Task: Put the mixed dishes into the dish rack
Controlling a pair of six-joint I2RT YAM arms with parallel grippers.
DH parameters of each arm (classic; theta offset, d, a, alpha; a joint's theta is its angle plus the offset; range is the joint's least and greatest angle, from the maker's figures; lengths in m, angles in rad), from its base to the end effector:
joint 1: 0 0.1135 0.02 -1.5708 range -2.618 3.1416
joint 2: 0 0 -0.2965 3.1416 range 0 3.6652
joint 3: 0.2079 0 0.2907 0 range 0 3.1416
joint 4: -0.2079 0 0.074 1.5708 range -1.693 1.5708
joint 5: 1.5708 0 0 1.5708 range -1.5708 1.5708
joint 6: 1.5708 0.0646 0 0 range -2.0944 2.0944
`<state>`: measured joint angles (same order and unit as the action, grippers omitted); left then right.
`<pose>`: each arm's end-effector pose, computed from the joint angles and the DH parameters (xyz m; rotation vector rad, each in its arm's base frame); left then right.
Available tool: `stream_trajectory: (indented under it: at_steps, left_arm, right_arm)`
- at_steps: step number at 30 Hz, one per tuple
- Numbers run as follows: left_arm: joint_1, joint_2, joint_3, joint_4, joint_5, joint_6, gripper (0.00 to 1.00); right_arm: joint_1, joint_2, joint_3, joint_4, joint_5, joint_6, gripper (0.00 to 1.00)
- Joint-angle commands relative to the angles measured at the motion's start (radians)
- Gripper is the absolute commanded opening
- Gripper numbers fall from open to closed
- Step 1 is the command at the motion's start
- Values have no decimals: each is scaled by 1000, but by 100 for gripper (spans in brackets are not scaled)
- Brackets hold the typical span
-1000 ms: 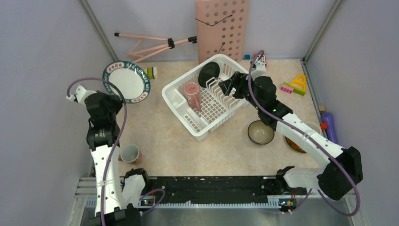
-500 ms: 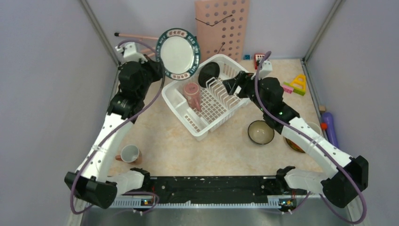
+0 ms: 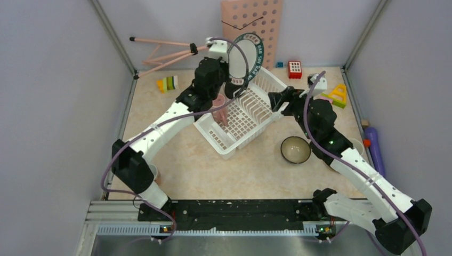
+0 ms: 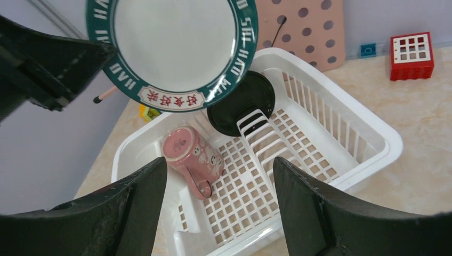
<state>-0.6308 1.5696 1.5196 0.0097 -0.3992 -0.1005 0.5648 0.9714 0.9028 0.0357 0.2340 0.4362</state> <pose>0.3702 -0.2393 0.4503 0.1181 1.6090 -0.2447 0.2423 0.1358 0.3942 0.0800 1.6324 0.5866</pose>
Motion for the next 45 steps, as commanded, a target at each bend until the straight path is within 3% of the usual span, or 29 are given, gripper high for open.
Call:
stream_trajectory:
  at_steps: [1,5,16,36,41,45]
  left_arm:
    - [-23,86,85,199,-36,179,0]
    - [-30,179,148,184,-83,293,0]
    - [-85,308,69,465,-294,573,0]
    - [-90,303,-169,561,-276,463,0]
    - [-90,265,-249,655,-292,446,0]
    - [-90,254,-242,640,-269,463,0]
  right_arm:
    - [-11,-70,-27,25,67,-62,71]
    - [-11,-114,-70,48,49,-74,69]
    - [-11,-103,-91,55,42,-76,68]
    - [-13,-92,-92,43,55,-67,67]
    - [-13,-91,-94,36,50,-58,67]
    - [-13,-94,-91,31,48,-55,67]
